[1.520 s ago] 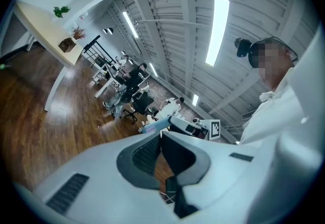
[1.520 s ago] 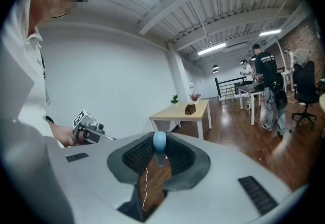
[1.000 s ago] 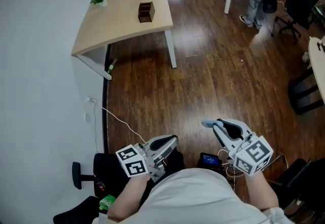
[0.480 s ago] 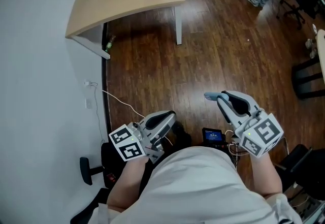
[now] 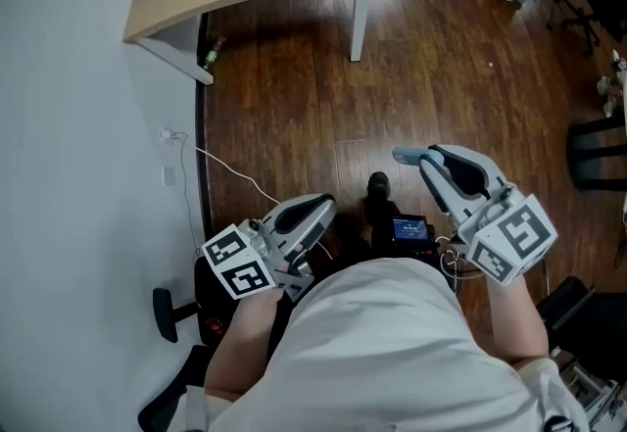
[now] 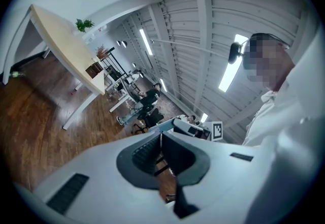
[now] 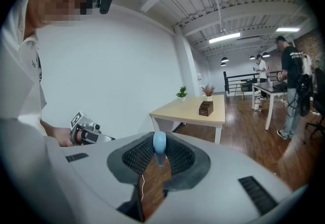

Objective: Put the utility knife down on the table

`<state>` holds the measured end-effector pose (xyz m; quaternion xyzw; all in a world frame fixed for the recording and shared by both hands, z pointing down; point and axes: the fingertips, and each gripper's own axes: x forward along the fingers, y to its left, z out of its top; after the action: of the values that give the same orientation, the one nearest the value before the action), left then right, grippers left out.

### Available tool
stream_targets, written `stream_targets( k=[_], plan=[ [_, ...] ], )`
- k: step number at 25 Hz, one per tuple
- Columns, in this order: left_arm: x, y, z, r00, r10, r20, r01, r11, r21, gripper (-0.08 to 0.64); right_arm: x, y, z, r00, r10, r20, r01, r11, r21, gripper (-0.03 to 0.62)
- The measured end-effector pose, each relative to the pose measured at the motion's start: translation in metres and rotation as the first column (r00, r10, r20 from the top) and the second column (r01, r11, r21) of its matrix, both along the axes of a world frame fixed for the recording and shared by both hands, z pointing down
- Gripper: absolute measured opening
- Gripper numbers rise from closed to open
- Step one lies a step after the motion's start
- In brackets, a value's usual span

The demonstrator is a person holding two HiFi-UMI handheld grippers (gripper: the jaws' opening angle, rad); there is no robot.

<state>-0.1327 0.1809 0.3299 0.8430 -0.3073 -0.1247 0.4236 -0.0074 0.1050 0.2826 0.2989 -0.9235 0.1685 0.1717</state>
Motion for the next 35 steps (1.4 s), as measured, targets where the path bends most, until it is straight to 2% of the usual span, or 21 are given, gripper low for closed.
stream_targets(
  k=[4, 9, 11, 15, 17, 23, 29, 35],
  plan=[
    [-0.012, -0.019, 0.006, 0.999, -0.029, 0.017, 0.029, 0.999, 0.014, 0.005, -0.015, -0.026, 0.009, 0.999, -0.035, 0.013, 0.035, 0.999, 0.009, 0.071],
    [-0.022, -0.043, 0.018, 0.996, -0.087, 0.030, 0.087, 0.996, -0.030, 0.005, -0.034, -0.062, 0.026, 0.995, -0.096, 0.032, 0.097, 0.995, -0.024, 0.070],
    [-0.018, -0.084, 0.021, 0.995, -0.093, 0.040, 0.096, 0.994, -0.057, 0.005, -0.034, -0.105, 0.031, 0.993, -0.113, 0.045, 0.115, 0.992, -0.046, 0.069],
    [0.004, -0.217, 0.027, 0.993, -0.083, 0.080, 0.094, 0.985, -0.145, 0.005, -0.016, -0.239, 0.049, 0.989, -0.121, 0.090, 0.132, 0.982, -0.132, 0.071],
    [0.011, -0.252, 0.029, 0.994, -0.074, 0.082, 0.086, 0.986, -0.143, 0.005, -0.010, -0.270, 0.054, 0.989, -0.116, 0.093, 0.128, 0.982, -0.137, 0.071],
    [0.015, -0.253, 0.015, 0.996, -0.036, 0.078, 0.041, 0.997, -0.062, 0.005, -0.005, -0.253, 0.043, 0.992, -0.100, 0.077, 0.107, 0.990, -0.092, 0.071],
    [0.021, -0.257, 0.007, 0.996, -0.007, 0.088, 0.010, 0.999, -0.035, 0.005, 0.002, -0.248, 0.037, 0.993, -0.080, 0.087, 0.086, 0.994, -0.074, 0.071],
    [0.019, -0.258, 0.004, 0.995, -0.023, 0.098, 0.024, 1.000, -0.003, 0.005, 0.002, -0.248, 0.033, 0.992, -0.087, 0.094, 0.091, 0.995, -0.041, 0.071]
  ],
)
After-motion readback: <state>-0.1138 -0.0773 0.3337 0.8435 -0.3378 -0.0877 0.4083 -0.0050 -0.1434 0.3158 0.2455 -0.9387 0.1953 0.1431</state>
